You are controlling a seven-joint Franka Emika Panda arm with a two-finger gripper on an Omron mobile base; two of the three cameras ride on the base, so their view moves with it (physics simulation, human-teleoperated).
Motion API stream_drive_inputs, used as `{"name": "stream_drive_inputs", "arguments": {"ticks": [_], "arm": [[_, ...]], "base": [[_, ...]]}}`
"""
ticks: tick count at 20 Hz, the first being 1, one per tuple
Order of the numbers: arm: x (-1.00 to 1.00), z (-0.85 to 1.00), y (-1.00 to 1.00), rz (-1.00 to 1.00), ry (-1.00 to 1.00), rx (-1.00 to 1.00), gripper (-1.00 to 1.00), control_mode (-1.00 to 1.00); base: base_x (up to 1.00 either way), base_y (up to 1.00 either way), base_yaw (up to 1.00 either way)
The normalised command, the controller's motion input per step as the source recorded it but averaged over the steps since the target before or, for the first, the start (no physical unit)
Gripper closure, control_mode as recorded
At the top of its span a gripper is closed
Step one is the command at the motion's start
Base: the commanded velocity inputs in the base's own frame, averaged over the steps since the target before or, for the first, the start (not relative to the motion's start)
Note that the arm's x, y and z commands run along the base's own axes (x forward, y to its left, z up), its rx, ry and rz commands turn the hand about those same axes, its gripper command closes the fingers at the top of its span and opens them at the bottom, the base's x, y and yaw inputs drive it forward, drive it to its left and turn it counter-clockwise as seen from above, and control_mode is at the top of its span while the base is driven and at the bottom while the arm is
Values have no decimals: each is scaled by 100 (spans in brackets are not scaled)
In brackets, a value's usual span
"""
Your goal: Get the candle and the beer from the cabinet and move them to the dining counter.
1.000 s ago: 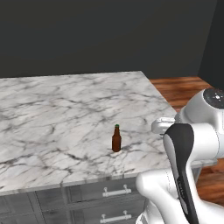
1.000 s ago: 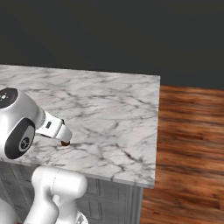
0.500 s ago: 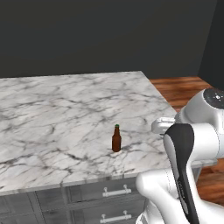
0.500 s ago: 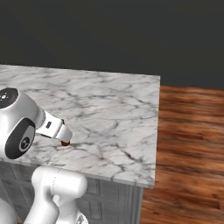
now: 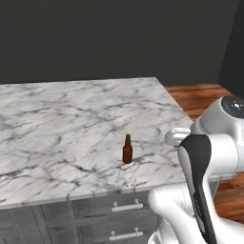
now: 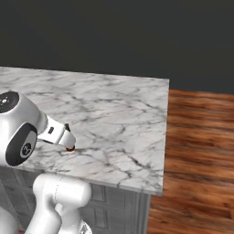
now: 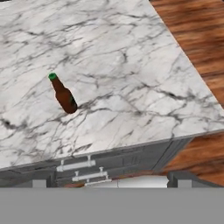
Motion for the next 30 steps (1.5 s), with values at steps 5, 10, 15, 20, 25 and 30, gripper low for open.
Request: {"name": "stream_drive_inputs", "arguments": {"ticks": [5, 10, 15, 20, 25, 30], "arm": [[0, 0, 0, 0, 0, 0, -100, 100], [0, 0, 0, 0, 0, 0, -100, 100], [0, 0, 0, 0, 0, 0, -100, 100], [0, 0, 0, 0, 0, 0, -100, 100], [0, 0, 0, 0, 0, 0, -100, 100], [0, 0, 0, 0, 0, 0, -100, 100]], "base": [[-78, 0, 0], [-64, -7, 22], [-18, -12, 94], [-3, -4, 100], [-2, -3, 100], [-4, -1, 100]]}}
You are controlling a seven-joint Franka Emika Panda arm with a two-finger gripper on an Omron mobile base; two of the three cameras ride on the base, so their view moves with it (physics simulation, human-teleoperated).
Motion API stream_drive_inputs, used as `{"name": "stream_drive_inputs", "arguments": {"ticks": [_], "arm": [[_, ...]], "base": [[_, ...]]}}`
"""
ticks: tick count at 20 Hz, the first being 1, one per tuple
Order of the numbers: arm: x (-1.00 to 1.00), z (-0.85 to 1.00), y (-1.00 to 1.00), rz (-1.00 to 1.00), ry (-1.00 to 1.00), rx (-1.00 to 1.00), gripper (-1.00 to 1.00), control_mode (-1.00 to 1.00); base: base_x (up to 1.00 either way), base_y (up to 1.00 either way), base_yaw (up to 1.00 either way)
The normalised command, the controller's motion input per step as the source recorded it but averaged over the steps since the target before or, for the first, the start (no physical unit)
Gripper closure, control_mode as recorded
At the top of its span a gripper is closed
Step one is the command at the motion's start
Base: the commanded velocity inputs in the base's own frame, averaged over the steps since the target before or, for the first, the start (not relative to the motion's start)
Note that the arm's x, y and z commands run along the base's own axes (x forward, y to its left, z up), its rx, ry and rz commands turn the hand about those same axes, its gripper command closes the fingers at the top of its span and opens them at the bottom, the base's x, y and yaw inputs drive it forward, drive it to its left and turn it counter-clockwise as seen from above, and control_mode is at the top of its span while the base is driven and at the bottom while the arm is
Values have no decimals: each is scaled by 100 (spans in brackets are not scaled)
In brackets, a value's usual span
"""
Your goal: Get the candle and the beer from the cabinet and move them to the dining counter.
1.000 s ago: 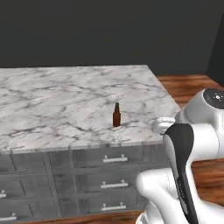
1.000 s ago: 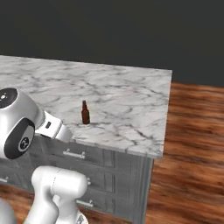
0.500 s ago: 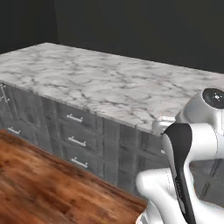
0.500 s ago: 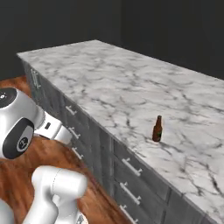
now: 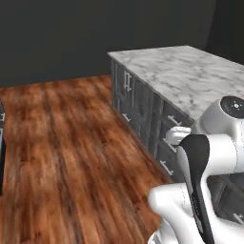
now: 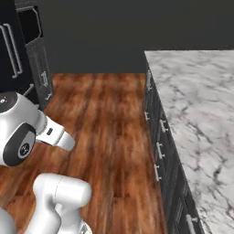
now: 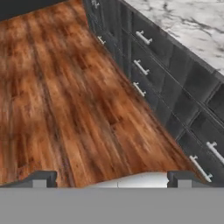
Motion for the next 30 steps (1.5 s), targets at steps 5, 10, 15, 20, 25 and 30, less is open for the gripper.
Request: {"name": "stream_drive_inputs", "arguments": {"ticks": [5, 10, 15, 20, 25, 30], "arm": [[0, 0, 0, 0, 0, 0, -100, 100], [0, 0, 0, 0, 0, 0, -100, 100], [0, 0, 0, 0, 0, 0, -100, 100], [0, 0, 0, 0, 0, 0, -100, 100], [0, 0, 0, 0, 0, 0, -100, 100], [0, 0, 0, 0, 0, 0, -100, 100]], "base": [[-4, 0, 100], [-2, -1, 100], [-2, -1, 100], [-1, 0, 100], [3, 0, 91], [52, -1, 33]]}}
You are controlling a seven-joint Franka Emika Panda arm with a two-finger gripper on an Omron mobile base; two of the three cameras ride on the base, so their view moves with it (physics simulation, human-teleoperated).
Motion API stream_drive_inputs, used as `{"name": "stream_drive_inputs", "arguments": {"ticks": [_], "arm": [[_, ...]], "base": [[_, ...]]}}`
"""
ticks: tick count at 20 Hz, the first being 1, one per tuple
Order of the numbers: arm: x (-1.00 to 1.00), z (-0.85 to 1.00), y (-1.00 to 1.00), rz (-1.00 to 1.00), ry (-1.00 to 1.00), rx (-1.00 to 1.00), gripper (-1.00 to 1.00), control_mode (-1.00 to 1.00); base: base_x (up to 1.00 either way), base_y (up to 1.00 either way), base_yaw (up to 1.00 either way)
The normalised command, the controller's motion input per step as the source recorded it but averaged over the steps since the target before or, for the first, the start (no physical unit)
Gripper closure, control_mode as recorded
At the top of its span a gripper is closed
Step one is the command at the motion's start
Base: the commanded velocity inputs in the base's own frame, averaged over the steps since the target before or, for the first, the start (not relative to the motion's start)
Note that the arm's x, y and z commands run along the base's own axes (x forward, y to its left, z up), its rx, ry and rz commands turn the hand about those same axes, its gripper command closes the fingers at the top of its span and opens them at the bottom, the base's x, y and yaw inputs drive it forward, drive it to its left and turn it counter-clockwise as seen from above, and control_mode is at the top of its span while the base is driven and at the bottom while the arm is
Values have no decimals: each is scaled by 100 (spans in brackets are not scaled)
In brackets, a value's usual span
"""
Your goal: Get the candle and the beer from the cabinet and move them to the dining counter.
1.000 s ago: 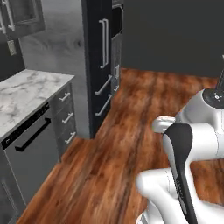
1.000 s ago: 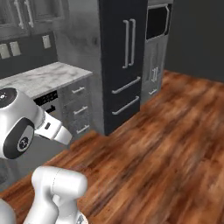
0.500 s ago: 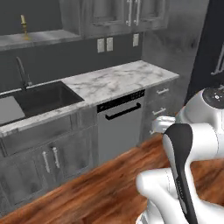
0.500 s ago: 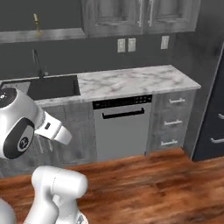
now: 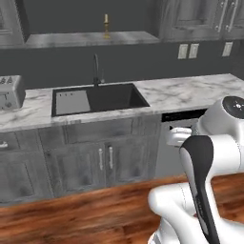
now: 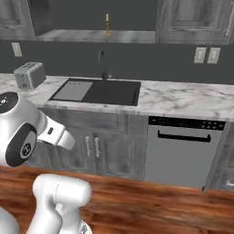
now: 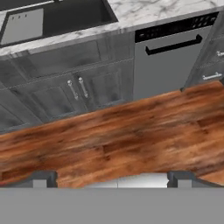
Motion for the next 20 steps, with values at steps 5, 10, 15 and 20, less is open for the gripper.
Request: {"name": "stream_drive_inputs", "arguments": {"ticks": [5, 10, 15, 20], "arm": [[0, 0, 0, 0, 0, 0, -100, 100], [0, 0, 0, 0, 0, 0, -100, 100], [0, 0, 0, 0, 0, 0, -100, 100], [0, 0, 0, 0, 0, 0, -100, 100]], "base": [[79, 0, 3], [85, 0, 8], [74, 8, 25], [76, 1, 19]]}}
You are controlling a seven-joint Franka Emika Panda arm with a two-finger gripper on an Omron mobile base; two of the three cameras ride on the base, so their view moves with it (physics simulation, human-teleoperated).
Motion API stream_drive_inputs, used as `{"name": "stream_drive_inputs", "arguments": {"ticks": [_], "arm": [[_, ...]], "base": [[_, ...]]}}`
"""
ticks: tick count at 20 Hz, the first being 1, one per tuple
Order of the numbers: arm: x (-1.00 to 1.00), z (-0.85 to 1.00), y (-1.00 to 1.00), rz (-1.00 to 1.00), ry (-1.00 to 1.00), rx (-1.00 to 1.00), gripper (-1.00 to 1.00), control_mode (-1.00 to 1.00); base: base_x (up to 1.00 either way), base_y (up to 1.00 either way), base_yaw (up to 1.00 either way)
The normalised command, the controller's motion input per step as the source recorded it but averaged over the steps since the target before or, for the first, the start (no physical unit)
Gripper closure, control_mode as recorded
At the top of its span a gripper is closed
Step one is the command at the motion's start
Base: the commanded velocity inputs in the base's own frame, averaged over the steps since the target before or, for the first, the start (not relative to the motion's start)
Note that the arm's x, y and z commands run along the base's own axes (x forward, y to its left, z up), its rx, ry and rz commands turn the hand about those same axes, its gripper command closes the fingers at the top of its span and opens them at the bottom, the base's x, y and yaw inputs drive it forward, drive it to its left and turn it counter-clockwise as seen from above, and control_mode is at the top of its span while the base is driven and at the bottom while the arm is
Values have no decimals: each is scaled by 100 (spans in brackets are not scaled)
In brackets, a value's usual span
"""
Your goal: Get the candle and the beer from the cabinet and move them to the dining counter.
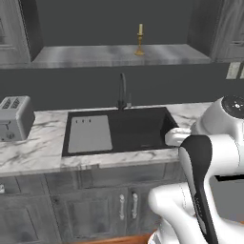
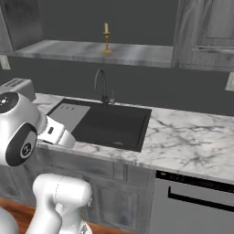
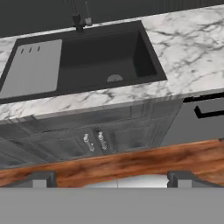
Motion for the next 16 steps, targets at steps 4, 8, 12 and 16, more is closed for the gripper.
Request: {"name": "stream_drive_inputs", "arguments": {"ticks": [4, 8, 12, 16], "arm": [[0, 0, 0, 0, 0, 0, -100, 100], [0, 0, 0, 0, 0, 0, -100, 100], [0, 0, 0, 0, 0, 0, -100, 100], [0, 0, 0, 0, 0, 0, -100, 100]], "base": [[78, 0, 13], [69, 0, 5], [27, 0, 2], [4, 0, 0]]}}
